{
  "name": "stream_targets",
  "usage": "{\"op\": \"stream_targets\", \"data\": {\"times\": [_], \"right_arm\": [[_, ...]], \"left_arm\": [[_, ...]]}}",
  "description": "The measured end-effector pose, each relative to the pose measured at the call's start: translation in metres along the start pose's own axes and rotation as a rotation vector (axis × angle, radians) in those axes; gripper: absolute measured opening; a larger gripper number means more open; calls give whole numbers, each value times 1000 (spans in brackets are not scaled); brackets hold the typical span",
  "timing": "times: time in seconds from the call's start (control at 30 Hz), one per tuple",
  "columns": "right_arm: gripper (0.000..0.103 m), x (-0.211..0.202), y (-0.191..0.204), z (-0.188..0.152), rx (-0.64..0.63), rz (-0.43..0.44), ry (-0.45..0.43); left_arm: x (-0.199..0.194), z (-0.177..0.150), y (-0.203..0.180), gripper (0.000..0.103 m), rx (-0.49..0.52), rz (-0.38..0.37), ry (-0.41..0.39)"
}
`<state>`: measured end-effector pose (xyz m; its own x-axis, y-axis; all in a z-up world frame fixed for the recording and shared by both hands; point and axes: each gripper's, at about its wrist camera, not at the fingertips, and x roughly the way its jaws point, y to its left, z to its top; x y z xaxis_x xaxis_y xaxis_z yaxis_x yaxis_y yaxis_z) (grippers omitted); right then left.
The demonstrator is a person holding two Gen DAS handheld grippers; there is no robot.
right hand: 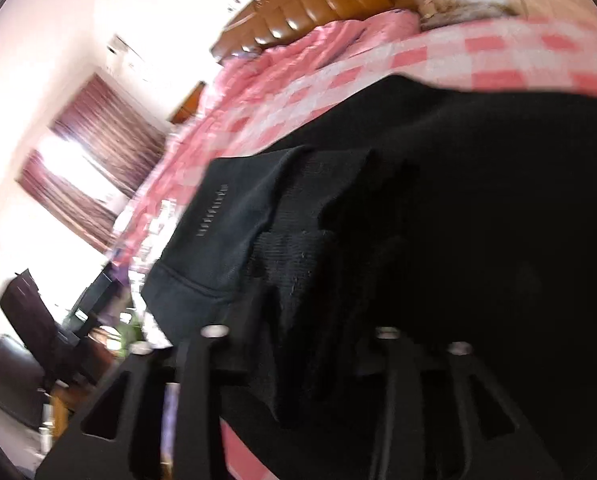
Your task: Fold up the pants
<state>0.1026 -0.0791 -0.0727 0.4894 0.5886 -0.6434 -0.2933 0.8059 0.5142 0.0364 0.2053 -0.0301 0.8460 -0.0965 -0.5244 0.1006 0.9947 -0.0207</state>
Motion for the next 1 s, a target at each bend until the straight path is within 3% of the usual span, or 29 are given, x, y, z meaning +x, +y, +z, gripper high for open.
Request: {"op": "stream_targets", "data": {"times": [0.03,0.1,0.2,0.3,0.4,0.43,0.47,0.5,0.53,0.6,0.77,0.83,0.9,1.0], "right_arm": [[75,-7,2,1,-7,-25,-36],[75,-24,20,4,-99,-94,-125],[74,-24,57,-1,-284,-125,-150],[73,-2,93,-15,-452,-95,-109],[73,25,91,-25,-475,-119,-16],[72,37,79,-27,-444,-134,31],[72,35,72,-29,-432,-114,1],[72,32,68,-29,-419,-85,-6],[72,29,65,-26,-398,-64,4],[71,25,65,-21,-375,-60,11],[71,6,63,-13,-331,-48,-72],[73,10,61,-11,-343,-71,-62],[74,24,56,-13,-344,-90,7],[74,22,53,-15,-332,-82,5]], "left_arm": [[6,9,3,101,-26,-22,19],[21,25,7,101,-81,-45,52],[56,52,5,101,-125,-103,100],[95,74,-7,101,-127,-193,152],[134,79,-21,101,-77,-218,214],[152,76,-23,101,-41,-201,257],[166,70,-22,101,-26,-164,299],[180,63,-17,101,-37,-129,338],[190,56,-6,100,-89,-151,376],[181,58,5,101,-152,-194,336],[134,60,1,101,-94,-66,206],[118,50,-7,101,-51,-19,173],[117,38,-14,101,10,28,179],[133,22,-19,101,78,91,246]]}}
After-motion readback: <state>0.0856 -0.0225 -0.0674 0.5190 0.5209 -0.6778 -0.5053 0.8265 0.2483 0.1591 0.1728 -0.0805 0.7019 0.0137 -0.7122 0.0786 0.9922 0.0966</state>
